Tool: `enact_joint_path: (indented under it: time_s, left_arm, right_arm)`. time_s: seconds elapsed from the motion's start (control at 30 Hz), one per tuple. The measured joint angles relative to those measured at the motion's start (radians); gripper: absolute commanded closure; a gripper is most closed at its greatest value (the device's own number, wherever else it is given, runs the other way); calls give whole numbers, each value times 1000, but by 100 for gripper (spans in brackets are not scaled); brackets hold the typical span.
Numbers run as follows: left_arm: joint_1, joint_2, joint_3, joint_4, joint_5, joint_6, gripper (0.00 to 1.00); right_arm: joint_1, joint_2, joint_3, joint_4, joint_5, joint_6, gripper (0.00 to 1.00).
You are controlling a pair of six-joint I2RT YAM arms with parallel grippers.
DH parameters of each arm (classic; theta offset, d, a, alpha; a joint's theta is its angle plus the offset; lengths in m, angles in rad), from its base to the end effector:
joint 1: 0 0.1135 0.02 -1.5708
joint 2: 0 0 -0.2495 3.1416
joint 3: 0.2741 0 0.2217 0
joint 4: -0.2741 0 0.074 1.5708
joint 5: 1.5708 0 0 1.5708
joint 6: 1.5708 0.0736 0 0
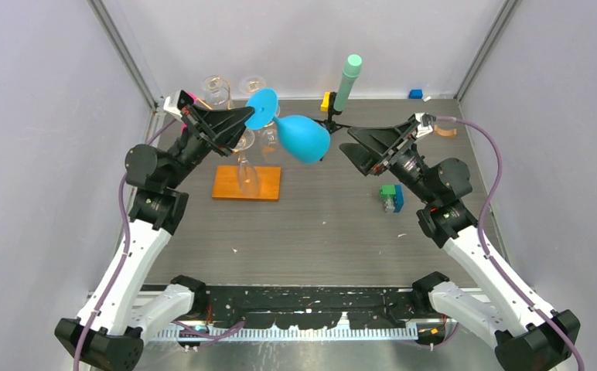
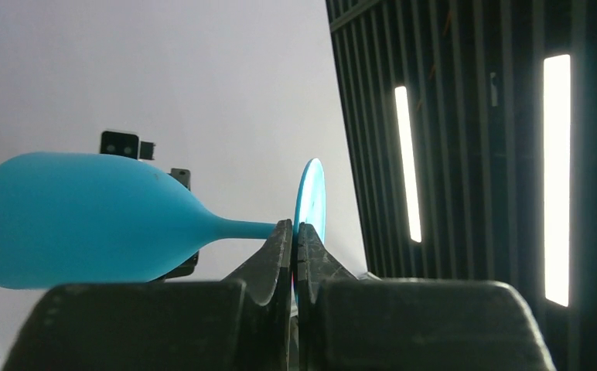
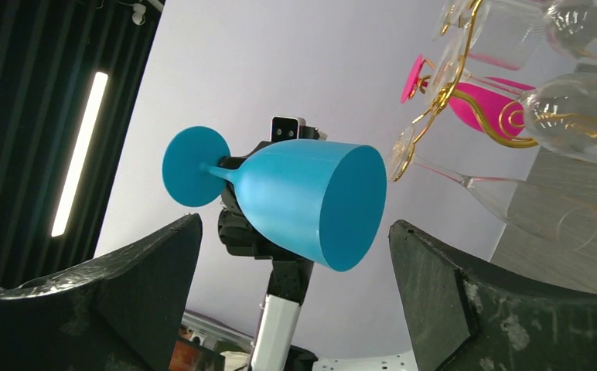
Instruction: Take the wine glass off the wine glass rack
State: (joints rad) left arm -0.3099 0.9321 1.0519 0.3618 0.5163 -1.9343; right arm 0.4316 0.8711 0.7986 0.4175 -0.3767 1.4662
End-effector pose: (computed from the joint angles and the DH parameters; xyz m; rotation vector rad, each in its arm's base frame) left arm 0.1778 -0.0951 0.4628 -0.5840 1.3771 -2.1968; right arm 0.1799 0.1127 0.3969 0.3736 1.4471 1.8274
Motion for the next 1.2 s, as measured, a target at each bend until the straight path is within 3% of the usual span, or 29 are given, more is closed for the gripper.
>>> enact_joint_path:
  time_s: [0.37, 0.5, 0.53, 0.63, 0.73, 0.83, 0.93, 1.0, 1.13, 1.2]
  left_arm:
    - [-153, 18, -108, 177, -148, -33, 100]
    - [-188, 21, -142, 239, -197, -47, 100]
    - [-195, 19, -150, 260, -211, -50, 100]
    - [-220, 6, -174, 308, -251, -53, 100]
    - [-241, 2, -179, 330, -270, -48, 98]
    - [-266, 7, -174, 346, -278, -40, 80]
    - [-272, 18, -173, 339, -282, -6, 48]
    - [-275, 26, -174, 333, -282, 21, 34]
    - [-279, 20, -174, 306, -282, 92, 13]
    - [-279, 5, -174, 269, -287, 133, 7]
  right_arm:
    - [68, 0, 26, 43, -27, 37, 15]
    - [85, 13, 26, 147, -56, 71, 33]
    - [85, 23, 26, 183, -63, 86, 44]
    - [85, 42, 16, 268, -72, 125, 58]
    - [87, 47, -16, 369, -74, 167, 82]
    - [88, 64, -32, 462, -79, 222, 99]
    - [89, 71, -27, 531, -79, 262, 100]
    - [89, 69, -16, 529, -97, 264, 100]
    - [92, 45, 24, 388, -135, 200, 100]
    - [93, 22, 76, 230, -145, 116, 100]
